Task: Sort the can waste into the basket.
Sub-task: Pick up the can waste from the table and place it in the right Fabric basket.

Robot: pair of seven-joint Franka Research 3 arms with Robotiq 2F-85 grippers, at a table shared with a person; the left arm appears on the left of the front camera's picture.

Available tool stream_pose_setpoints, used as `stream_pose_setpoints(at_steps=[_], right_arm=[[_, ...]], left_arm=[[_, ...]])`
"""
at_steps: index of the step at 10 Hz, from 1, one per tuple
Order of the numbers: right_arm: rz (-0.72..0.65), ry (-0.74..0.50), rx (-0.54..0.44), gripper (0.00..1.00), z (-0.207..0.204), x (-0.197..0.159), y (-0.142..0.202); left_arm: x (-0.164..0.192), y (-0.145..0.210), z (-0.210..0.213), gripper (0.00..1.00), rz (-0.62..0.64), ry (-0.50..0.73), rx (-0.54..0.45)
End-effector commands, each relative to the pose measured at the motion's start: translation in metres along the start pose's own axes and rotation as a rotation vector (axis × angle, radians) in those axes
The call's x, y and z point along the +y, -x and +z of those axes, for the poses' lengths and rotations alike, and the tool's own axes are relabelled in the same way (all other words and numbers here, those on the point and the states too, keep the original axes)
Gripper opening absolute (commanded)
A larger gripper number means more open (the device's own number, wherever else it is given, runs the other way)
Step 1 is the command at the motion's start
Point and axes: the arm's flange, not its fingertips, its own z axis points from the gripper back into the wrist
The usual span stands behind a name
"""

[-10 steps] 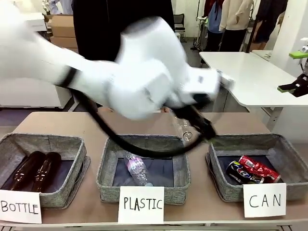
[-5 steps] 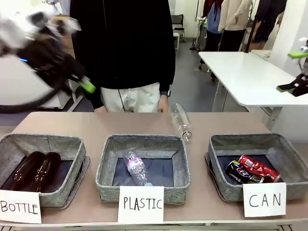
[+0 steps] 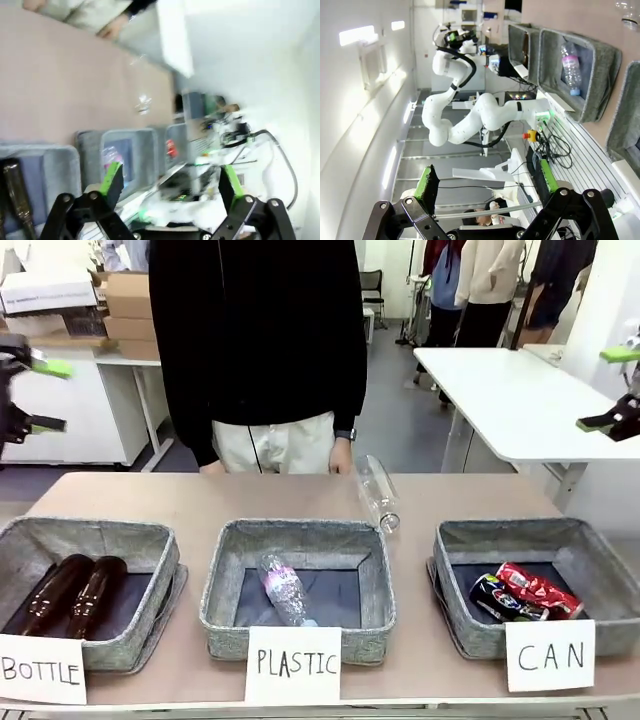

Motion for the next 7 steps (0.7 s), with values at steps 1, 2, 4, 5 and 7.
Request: stream_pose_setpoints(at_steps=[1, 2, 4, 5, 7], right_arm=[[0.023, 0.005, 0.011, 1.00, 0.001, 0.001, 0.002], [0.023, 0.005, 0.011, 1.00, 0.001, 0.001, 0.002], [0.023, 0.005, 0.011, 1.00, 0.001, 0.001, 0.002], [0.023, 0.005, 0.011, 1.00, 0.001, 0.001, 0.002], [0.023, 0.005, 0.011, 1.00, 0.001, 0.001, 0.002]], left_arm=[[0.039, 0.009, -0.015, 1.00, 0.031, 0.169, 0.052], [0.000, 0.000, 0.000, 1.00, 0.000, 0.000, 0.000], [0.000, 0.000, 0.000, 1.00, 0.000, 0.000, 0.000], [0.000, 0.000, 0.000, 1.00, 0.000, 0.000, 0.000], [0.000, 0.000, 0.000, 1.00, 0.000, 0.000, 0.000]])
